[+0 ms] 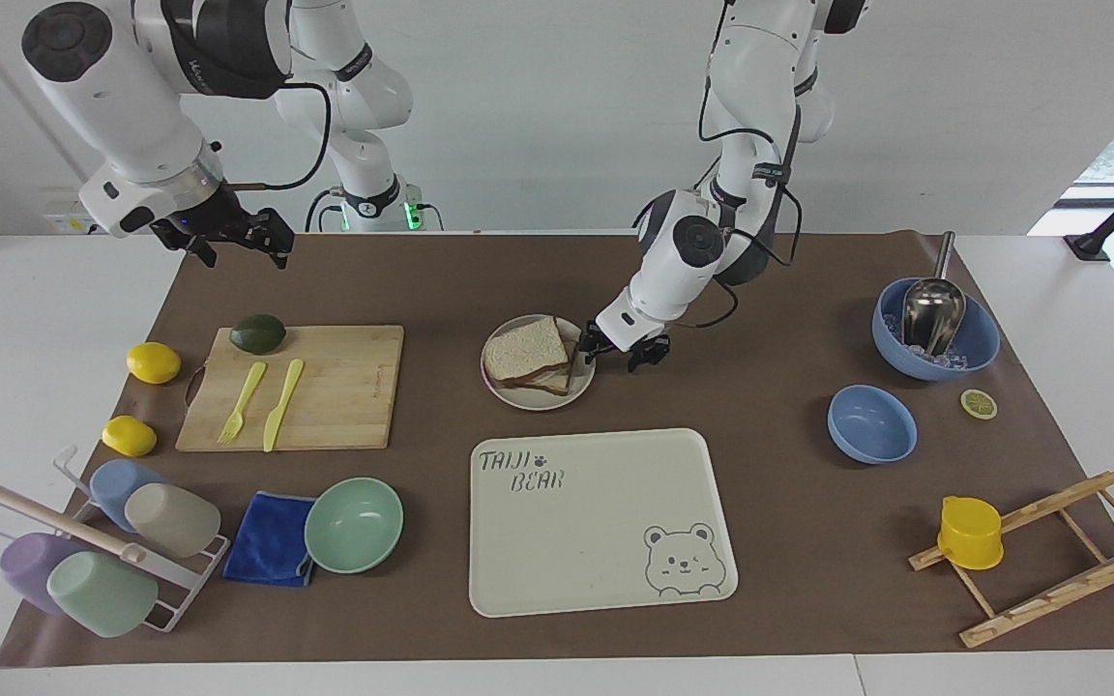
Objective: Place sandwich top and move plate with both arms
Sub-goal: 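Grasp the rim of the white plate with the left gripper, then slide the white plate onto the cream bear tray with the left gripper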
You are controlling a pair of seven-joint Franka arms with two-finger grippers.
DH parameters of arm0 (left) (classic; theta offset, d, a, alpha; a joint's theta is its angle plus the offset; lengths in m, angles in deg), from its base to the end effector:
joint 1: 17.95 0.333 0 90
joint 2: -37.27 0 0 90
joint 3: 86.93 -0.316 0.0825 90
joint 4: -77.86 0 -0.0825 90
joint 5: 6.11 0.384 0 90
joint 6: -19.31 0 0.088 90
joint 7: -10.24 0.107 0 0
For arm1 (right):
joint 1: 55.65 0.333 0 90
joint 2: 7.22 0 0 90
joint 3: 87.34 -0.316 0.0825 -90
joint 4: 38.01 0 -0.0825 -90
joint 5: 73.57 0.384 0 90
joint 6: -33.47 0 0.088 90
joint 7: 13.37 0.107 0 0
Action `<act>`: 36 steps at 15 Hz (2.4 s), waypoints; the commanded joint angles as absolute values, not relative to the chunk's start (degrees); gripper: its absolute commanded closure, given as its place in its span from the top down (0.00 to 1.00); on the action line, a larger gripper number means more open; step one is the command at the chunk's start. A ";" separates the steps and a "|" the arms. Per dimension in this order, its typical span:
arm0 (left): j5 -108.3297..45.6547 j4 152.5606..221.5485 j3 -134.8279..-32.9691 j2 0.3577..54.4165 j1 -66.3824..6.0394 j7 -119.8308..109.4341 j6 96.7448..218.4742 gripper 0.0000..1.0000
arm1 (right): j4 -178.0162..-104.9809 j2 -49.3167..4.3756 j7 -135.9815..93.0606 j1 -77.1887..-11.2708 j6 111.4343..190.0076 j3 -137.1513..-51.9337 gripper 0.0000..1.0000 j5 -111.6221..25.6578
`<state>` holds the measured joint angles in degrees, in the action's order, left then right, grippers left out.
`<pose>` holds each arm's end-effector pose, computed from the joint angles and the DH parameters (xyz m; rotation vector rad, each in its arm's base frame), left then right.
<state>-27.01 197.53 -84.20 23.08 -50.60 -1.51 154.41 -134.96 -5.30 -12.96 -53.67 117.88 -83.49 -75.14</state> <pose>0.4724 -0.3406 0.3083 2.8736 -0.2212 -0.1302 0.5280 -0.0209 0.5787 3.1047 -0.0616 -0.2892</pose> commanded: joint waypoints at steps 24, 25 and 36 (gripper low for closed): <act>-30.37 186.36 -85.08 23.39 -43.90 -6.72 142.31 0.00 | -135.39 -4.67 -12.50 -54.34 118.20 -81.80 1.00 -73.84; -30.89 182.92 -85.08 22.43 -42.32 -6.72 139.75 0.00 | -135.39 -4.67 -12.50 -54.34 118.20 -81.80 1.00 -73.84; -34.59 160.31 -87.71 6.26 -36.32 -8.04 137.08 0.00 | -135.39 -4.67 -12.50 -54.34 118.20 -81.80 1.00 -73.84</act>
